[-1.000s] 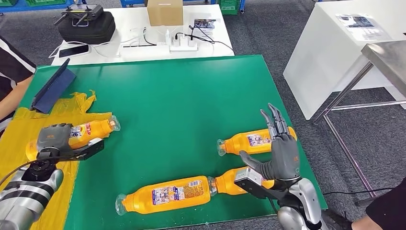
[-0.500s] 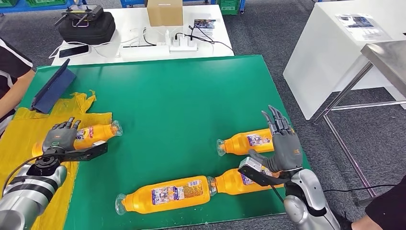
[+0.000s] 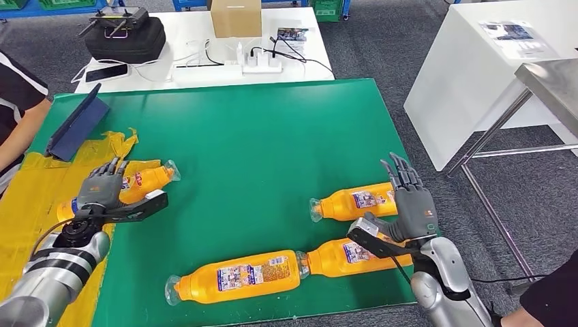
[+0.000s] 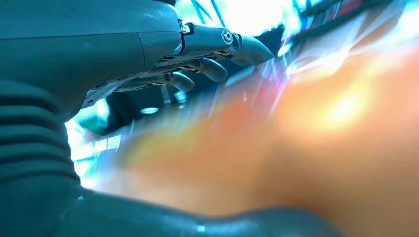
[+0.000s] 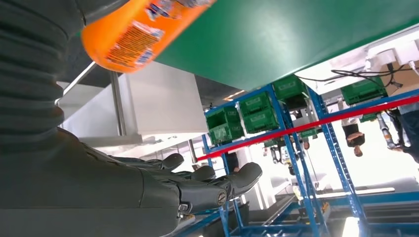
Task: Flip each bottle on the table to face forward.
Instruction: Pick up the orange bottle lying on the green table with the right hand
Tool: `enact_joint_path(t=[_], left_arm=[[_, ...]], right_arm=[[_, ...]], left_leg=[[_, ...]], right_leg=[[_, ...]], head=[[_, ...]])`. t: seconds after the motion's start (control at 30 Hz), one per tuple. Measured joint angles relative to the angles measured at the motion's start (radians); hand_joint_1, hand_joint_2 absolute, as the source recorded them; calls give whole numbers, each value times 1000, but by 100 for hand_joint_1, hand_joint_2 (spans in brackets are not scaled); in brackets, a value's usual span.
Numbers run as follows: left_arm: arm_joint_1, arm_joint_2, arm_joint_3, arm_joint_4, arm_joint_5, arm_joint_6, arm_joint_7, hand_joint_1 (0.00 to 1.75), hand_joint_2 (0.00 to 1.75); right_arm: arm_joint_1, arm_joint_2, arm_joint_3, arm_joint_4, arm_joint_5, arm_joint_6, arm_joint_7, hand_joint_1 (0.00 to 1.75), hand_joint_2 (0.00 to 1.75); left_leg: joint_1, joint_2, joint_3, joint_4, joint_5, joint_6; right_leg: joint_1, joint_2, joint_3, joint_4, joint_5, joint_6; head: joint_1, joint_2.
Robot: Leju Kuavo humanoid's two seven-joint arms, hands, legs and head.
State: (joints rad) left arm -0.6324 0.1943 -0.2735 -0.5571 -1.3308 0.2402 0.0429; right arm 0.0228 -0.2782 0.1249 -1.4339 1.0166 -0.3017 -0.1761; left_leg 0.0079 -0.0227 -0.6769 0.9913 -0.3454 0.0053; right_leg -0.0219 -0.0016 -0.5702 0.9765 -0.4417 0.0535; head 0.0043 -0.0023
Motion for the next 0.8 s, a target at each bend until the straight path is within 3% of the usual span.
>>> enact_joint_path(t=[0.3,0.57,0.8], left_arm=[[132,-38,30,-327,155,36,-53,0,175],[216,-61,36,-517,122,153,-52,0,175],[311,-92,32,-673,270,162,-169,0,175]], right_arm=[[29,-2,-32,-8,0,43,-19,0,175],[-11,-6,-23,47,32,84,-22,0,175],[-36,-10,10,128,71,85,-20,0,175]], left_leg=[[-1,2,-2,0,-1,0],[-2,1,-2,0,-1,0],[-2,1,-2,0,-1,1]], right_leg=[[-1,1,-3,0,0,0],[-1,1,-2,0,0,0],[-1,1,-3,0,0,0]], head=[[0,0],[0,0],[0,0]])
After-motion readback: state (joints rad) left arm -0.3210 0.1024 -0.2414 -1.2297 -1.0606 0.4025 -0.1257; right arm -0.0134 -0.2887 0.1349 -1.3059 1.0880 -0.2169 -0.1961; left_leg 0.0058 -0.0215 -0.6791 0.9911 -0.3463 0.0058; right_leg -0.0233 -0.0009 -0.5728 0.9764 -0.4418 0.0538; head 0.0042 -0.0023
